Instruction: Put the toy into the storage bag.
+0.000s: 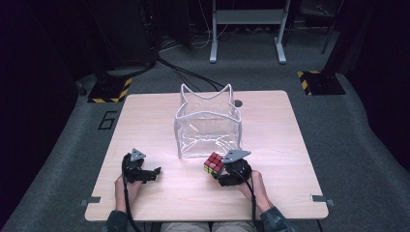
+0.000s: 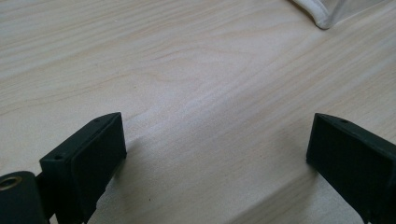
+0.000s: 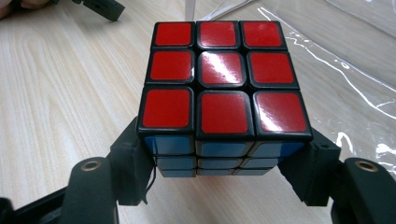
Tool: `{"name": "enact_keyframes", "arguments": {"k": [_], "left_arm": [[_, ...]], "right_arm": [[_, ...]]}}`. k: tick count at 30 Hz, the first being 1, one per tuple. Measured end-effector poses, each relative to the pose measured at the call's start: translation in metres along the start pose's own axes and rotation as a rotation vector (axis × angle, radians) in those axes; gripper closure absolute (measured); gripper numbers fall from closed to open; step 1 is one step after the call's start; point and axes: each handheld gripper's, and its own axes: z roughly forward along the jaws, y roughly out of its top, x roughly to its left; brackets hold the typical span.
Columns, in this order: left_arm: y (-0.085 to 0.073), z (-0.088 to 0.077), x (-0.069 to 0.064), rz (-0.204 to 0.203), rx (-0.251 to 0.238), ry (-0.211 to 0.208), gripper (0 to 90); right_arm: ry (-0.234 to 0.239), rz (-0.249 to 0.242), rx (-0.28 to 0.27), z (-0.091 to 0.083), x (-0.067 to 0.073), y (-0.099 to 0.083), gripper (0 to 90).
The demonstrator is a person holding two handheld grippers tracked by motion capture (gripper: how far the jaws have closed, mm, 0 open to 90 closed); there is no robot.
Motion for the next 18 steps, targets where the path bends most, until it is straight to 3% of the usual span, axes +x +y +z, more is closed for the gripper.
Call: {"name": "enact_keyframes", "arguments": {"k": [18], "left_arm": [[0.000,0.000,0.000,-0.002,0.000,0.000,4.4]], "right_arm": [[-0.045,0.032,-0.017,-0.017,-0.012,0.013,33.4]]}}
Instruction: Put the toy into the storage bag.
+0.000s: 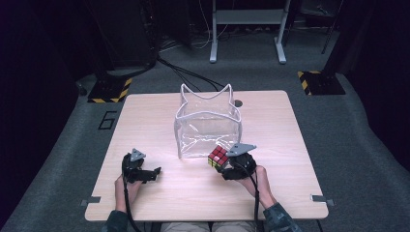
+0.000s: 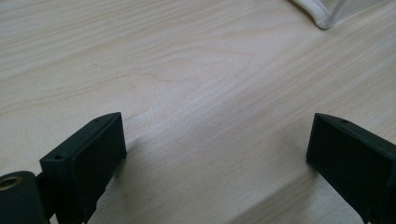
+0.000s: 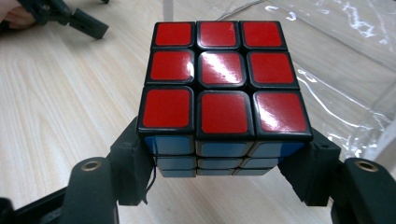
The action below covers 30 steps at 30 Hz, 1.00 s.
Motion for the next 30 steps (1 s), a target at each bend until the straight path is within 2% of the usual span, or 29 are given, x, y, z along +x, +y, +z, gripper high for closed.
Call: {"name": "enact_keyframes", "arguments": {"k": [8,30], "left_arm": [[0.000,0.000,0.000,0.001,-0.001,0.000,4.5],[0.000,0.000,0.000,0.002,-0.001,0.001,4.4]], "right_arm": [[-0.015,0.010,-0.007,-0.006,-0.005,0.005,33.4],[-0.033,-0.002,-0.037,-0.025,-0.017,0.023,33.4]]}}
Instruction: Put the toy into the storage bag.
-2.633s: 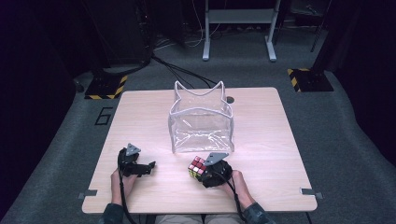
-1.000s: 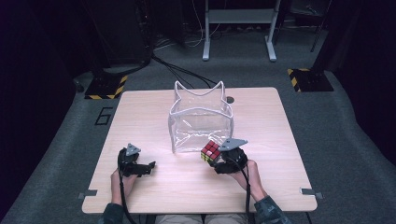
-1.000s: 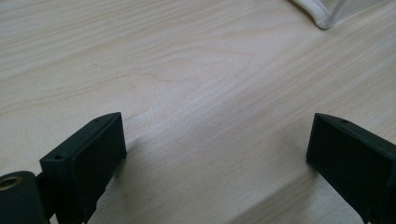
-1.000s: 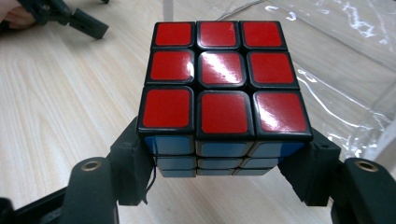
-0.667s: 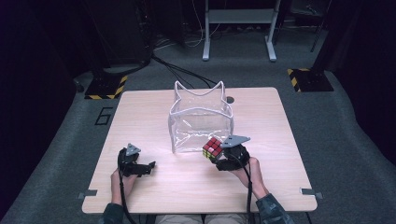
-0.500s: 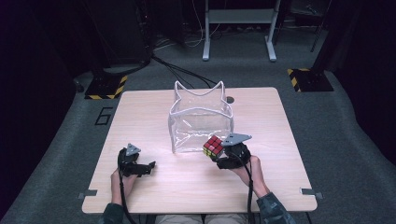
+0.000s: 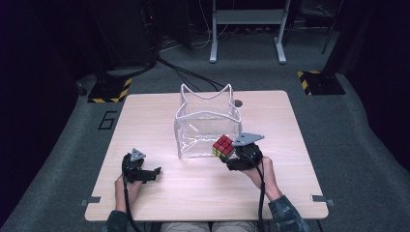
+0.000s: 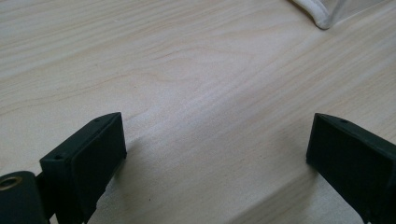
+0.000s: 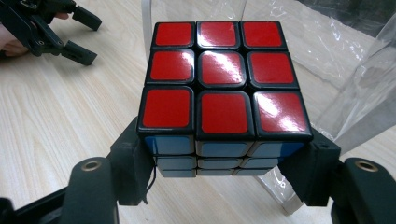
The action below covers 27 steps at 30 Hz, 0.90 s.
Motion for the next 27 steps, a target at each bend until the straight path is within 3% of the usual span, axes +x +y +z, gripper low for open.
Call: {"name": "enact_keyframes", "arguments": {"k": [27], "left_arm": [[0.000,0.000,0.000,-0.002,0.002,-0.002,4.5]], "right_arm": [[-0.004,-0.018,-0.018,-0.017,-0.009,0.025,33.4]]}}
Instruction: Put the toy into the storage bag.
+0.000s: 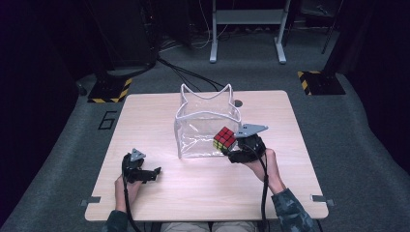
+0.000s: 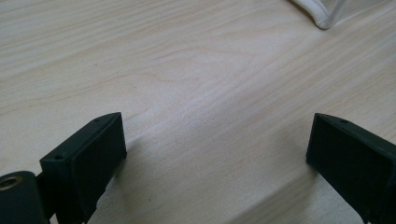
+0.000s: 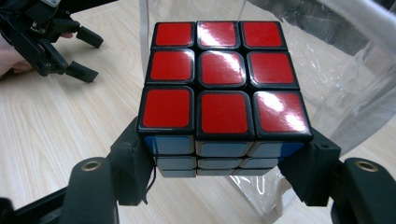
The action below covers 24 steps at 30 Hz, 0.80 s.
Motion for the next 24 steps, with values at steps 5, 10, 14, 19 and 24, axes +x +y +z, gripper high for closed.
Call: {"name": "enact_keyframes", "arguments": {"k": [5,10,14,19,24], "left_arm": [[0.000,0.000,0.000,0.002,-0.002,0.002,4.5],[0.000,0.000,0.000,0.000,-0.001,0.001,4.5],[0.000,0.000,0.000,0.000,-0.001,0.000,4.5],[0.000,0.000,0.000,0.000,-0.001,0.000,4.5],[0.000,0.000,0.000,0.000,0.000,0.000,4.5]], "right_arm": [[0.004,-0.009,-0.004,-0.003,-0.002,0.005,33.4],[0.003,-0.013,-0.009,-0.006,-0.002,0.011,33.4],[0.007,-0.016,-0.009,-0.007,-0.002,0.015,33.4],[0.008,-0.020,-0.011,-0.009,-0.004,0.021,33.5],[0.009,-0.025,-0.014,-0.010,-0.004,0.026,33.5]]}}
